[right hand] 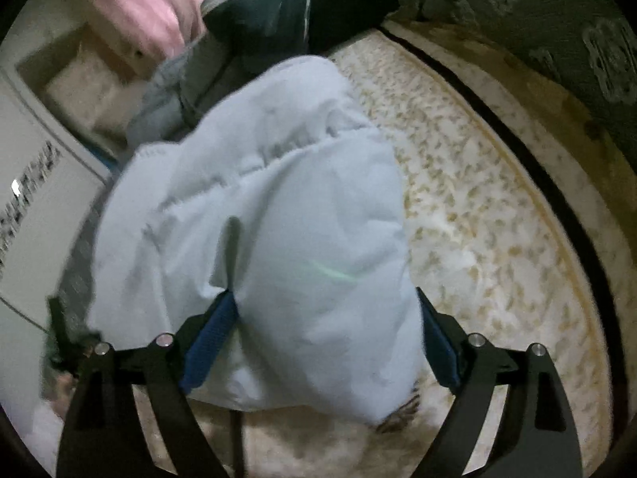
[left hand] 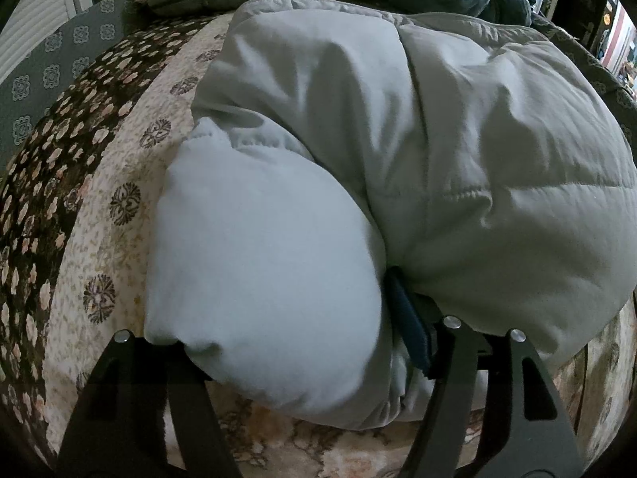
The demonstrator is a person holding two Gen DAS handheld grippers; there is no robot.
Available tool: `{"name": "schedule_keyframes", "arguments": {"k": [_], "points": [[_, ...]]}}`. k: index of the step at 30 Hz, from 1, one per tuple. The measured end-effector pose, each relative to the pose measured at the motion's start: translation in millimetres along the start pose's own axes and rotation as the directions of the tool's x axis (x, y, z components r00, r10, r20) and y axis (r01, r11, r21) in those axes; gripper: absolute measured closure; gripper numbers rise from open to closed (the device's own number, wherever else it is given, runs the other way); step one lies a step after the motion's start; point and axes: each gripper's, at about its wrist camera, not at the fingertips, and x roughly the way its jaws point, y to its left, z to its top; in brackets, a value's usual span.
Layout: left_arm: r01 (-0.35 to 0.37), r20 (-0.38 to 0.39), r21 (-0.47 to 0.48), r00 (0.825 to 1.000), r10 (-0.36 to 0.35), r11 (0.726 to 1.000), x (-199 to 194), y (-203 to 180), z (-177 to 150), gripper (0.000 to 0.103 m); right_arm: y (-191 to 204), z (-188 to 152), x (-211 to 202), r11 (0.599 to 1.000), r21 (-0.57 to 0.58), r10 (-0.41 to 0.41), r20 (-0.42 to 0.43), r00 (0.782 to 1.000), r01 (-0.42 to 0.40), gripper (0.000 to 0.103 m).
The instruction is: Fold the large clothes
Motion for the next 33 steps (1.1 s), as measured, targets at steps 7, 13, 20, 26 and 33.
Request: {"name": "schedule_keyframes", "arguments": {"k": [7, 13, 20, 26, 33], "points": [[-0.003, -0.005, -0.005, 1.000, 0.002, 1.000, 0.8, 4.8, 0.4, 0.033, 10.4, -5.9, 17.3, 0.997, -0.079, -0.020, -0.059, 0.998, 0.015, 0.010], [-0.006, -0.005, -0.003, 1.000, 0.006, 1.000, 3.5, 5.6, 2.2, 0.031, 29.0, -3.9, 15.9, 0.980, -0.198, -0.043, -0.039, 0.998, 0.035, 0.010], [-0.001, -0.005, -0.003, 1.000, 0.001, 1.000, 5.5, 11.0, 2.8, 0.029, 33.8, -11.8, 25.1, 0.942, -0.319, -0.120, -0.038, 0.992, 0.102, 0.010], [-0.004, -0.004, -0.007, 1.000, 0.004, 1.000, 9.2, 15.2, 4.0, 0.028, 58.4, -28.5, 28.5, 0.837, -0.492, -0.245, 0.055, 0.968, 0.239, 0.011], [-0.010, 0.006, -0.002, 1.000, 0.010, 1.000, 7.0, 15.2, 3.5, 0.028, 80.1, -41.7, 30.1, 0.772, -0.563, -0.295, 0.094, 0.951, 0.295, 0.047]]}}
